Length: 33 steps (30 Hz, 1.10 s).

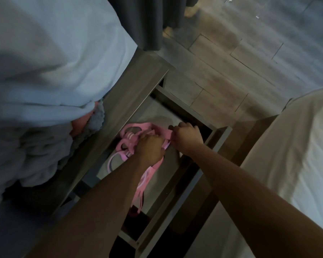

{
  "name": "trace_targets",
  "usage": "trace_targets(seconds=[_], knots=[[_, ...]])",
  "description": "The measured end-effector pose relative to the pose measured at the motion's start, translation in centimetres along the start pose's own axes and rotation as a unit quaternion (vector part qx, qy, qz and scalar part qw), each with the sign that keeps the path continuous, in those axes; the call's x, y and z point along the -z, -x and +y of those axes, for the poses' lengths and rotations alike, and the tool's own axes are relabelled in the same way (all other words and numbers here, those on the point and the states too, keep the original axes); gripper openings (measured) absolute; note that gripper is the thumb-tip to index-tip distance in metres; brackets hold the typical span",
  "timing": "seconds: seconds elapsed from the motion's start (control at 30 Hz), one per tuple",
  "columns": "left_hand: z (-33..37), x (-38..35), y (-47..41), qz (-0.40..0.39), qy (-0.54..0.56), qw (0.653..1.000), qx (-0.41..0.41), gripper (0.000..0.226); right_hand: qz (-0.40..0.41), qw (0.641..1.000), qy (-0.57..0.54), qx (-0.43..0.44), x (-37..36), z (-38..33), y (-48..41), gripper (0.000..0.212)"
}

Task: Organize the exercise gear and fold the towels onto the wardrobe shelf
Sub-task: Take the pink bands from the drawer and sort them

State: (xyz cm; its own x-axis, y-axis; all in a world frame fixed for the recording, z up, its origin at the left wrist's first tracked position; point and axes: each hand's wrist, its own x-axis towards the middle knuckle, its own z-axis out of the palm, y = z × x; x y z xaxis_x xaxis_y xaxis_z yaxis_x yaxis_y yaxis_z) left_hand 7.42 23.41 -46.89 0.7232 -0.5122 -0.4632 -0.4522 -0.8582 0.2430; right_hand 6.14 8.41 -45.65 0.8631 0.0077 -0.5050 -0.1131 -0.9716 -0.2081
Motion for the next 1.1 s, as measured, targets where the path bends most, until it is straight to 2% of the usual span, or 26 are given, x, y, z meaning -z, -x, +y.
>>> trace_targets(seconds=[0.07, 0.13, 0.2, 0.27, 0.4, 0.57, 0.67, 0.73, 0.9, 0.97, 1.1], knots=[[0.1, 1.3, 1.5, 0.027, 0.038, 0.999, -0.014, 0.020, 0.031, 0.999, 0.003, 0.011, 1.2, 0.1, 1.5, 0.031], [0.4, 3.1, 3.2, 0.056, 0.075, 0.995, -0.027, 0.015, 0.039, 0.998, -0.046, 0.007, 3.1, -0.1, 3.2, 0.022], [0.8, 5.4, 5.2, 0.046, 0.114, 0.992, -0.038, 0.016, 0.040, 0.993, -0.112, 0.008, 5.3, -1.0, 5.2, 0.017], [1.4, 8.2, 7.0, 0.016, 0.149, 0.988, -0.039, 0.014, 0.049, 0.986, -0.156, 0.024, 7.6, -1.9, 7.4, 0.021], [2.6, 14.4, 12.6, 0.013, 0.242, 0.970, -0.011, 0.016, 0.025, 0.960, -0.277, 0.045, 13.2, -4.0, 13.2, 0.016], [4.3, 19.4, 20.7, 0.042, 0.324, 0.945, 0.026, 0.007, 0.025, 0.944, -0.329, 0.027, 19.0, -5.5, 19.9, 0.011], [5.4, 21.0, 25.1, 0.095, 0.391, 0.914, 0.051, 0.015, 0.026, 0.936, -0.347, 0.047, 21.7, -6.7, 23.7, 0.010], [5.8, 21.5, 27.8, 0.126, 0.434, 0.889, 0.072, 0.011, 0.004, 0.923, -0.382, 0.054, 22.8, -7.9, 25.8, 0.012], [5.9, 20.9, 34.7, 0.237, 0.542, 0.796, 0.128, 0.018, -0.074, 0.895, -0.426, 0.114, 23.1, -12.3, 30.2, 0.019], [6.0, 20.2, 37.8, 0.259, 0.584, 0.756, 0.143, 0.018, -0.101, 0.885, -0.433, 0.137, 22.9, -14.7, 32.0, 0.019], [5.4, 18.4, 44.2, 0.277, 0.627, 0.704, 0.183, 0.010, -0.148, 0.884, -0.409, 0.170, 21.7, -19.4, 35.0, 0.022]])
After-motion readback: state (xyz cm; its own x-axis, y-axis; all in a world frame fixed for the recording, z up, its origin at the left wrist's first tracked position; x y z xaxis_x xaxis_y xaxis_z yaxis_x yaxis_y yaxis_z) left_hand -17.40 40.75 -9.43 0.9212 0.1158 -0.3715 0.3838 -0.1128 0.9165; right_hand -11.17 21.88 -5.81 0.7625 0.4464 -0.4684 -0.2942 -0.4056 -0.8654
